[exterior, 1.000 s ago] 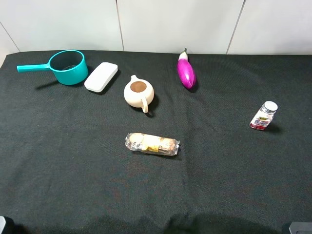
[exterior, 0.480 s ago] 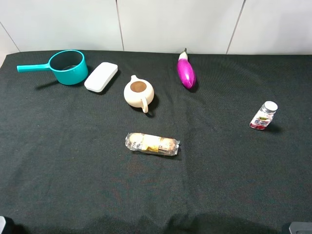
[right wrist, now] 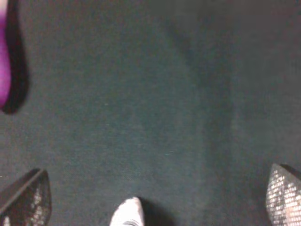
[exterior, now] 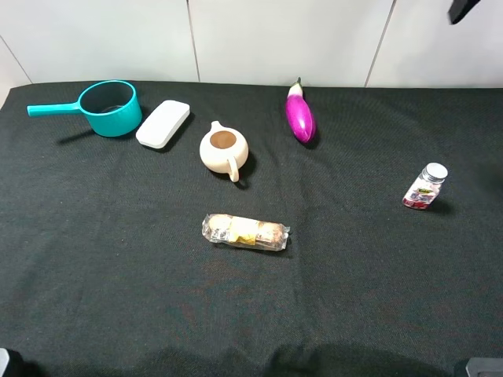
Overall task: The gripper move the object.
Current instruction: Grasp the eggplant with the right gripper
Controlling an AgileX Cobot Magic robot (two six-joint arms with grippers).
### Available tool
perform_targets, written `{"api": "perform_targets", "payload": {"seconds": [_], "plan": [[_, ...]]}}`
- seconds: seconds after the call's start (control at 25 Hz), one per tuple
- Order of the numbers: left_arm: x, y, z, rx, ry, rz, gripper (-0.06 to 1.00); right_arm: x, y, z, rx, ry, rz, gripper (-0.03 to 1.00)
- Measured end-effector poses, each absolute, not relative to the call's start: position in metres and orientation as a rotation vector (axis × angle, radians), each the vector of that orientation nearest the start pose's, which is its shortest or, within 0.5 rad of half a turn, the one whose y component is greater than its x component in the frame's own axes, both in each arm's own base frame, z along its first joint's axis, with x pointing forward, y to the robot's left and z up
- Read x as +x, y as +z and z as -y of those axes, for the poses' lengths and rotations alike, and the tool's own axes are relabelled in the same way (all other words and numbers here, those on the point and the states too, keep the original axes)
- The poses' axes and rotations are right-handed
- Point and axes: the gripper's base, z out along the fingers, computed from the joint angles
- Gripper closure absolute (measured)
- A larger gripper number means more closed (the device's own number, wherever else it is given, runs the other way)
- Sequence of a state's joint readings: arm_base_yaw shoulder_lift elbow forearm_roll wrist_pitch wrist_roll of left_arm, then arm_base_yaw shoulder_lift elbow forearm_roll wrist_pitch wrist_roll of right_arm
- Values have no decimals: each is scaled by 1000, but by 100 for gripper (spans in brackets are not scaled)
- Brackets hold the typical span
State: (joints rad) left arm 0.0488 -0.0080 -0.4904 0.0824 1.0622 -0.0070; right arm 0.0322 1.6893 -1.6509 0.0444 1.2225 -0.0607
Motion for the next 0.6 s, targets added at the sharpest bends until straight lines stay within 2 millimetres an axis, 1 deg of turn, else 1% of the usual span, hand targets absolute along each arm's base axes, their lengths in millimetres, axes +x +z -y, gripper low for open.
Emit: {"api": "perform_targets", "payload": {"seconds": [0.12, 0.24, 0.48, 0.6], "plan": [[-6, 275, -6, -61, 125, -2046, -5, 371, 332, -25, -145, 82, -2781, 27], [-6, 275, -6, -61, 125, -2046, -5, 386, 317, -41, -192, 107, -2809, 27], [-5, 275, -6, -61, 125, -2045, -5, 410, 301, -80, -290, 136, -2809, 27], [-5, 275, -6, -61, 125, -2045, -5, 418, 294, -101, -328, 160, -2806, 27]]}}
